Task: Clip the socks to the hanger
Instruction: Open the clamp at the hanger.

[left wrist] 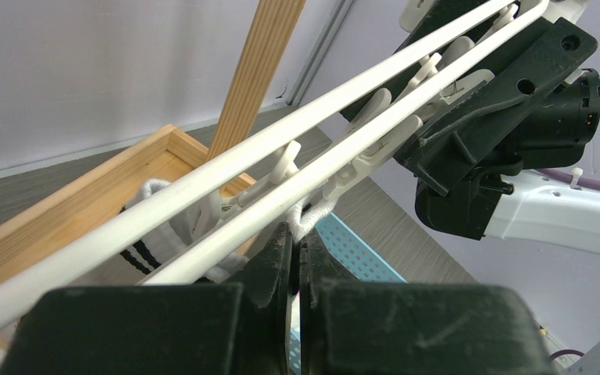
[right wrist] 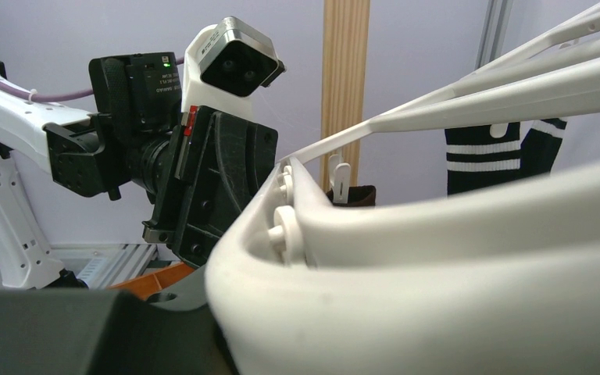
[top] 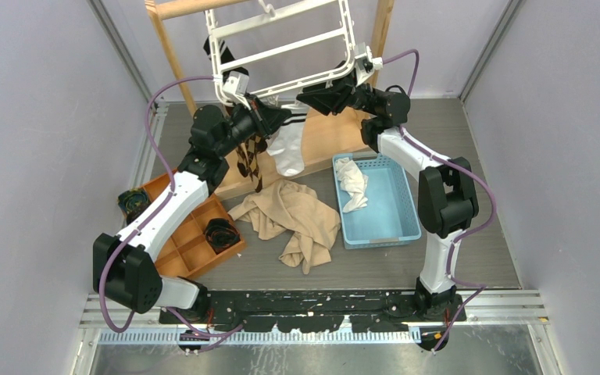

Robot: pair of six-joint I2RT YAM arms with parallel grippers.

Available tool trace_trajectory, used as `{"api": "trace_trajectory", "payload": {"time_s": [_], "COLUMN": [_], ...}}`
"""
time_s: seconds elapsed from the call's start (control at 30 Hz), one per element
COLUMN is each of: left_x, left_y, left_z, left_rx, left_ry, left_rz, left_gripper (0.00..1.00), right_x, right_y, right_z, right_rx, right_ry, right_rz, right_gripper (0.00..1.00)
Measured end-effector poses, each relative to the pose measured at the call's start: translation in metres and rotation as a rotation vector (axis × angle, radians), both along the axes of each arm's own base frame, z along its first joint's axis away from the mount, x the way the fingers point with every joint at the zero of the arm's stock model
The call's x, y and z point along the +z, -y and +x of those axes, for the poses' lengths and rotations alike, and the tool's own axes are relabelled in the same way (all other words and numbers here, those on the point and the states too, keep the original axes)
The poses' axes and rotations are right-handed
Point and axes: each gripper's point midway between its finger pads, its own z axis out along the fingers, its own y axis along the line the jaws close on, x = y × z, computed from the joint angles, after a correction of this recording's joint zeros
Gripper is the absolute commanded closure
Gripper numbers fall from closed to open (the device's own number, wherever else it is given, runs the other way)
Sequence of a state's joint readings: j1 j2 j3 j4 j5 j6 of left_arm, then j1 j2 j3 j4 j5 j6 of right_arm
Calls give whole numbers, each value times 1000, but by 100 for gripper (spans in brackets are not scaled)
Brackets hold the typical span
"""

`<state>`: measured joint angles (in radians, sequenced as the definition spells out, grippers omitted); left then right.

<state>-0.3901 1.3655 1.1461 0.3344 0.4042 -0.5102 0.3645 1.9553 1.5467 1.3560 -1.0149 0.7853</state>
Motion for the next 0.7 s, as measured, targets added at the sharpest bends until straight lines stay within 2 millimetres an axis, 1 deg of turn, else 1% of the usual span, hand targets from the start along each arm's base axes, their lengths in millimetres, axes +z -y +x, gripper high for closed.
{"api": "trace_trajectory", "payload": {"time_s": [0.33, 0.6, 0.7], "left_x": [-15, -15, -10], "left_y": [-4, -6, -6], "left_z": [-1, 1, 2], "left_rx": [9, 12, 14], "left_ry": [1, 23, 38], "left_rz": [87, 109, 110], "left_gripper": [100, 100, 100], "right_x": [0, 1, 1], "right_y": [0, -1, -1], "right_z": [0, 0, 0], "right_rx": [-2, -2, -1], "right_ry": [-2, -3, -2], "right_rz": [3, 5, 5], "right_gripper": [94, 94, 94]}}
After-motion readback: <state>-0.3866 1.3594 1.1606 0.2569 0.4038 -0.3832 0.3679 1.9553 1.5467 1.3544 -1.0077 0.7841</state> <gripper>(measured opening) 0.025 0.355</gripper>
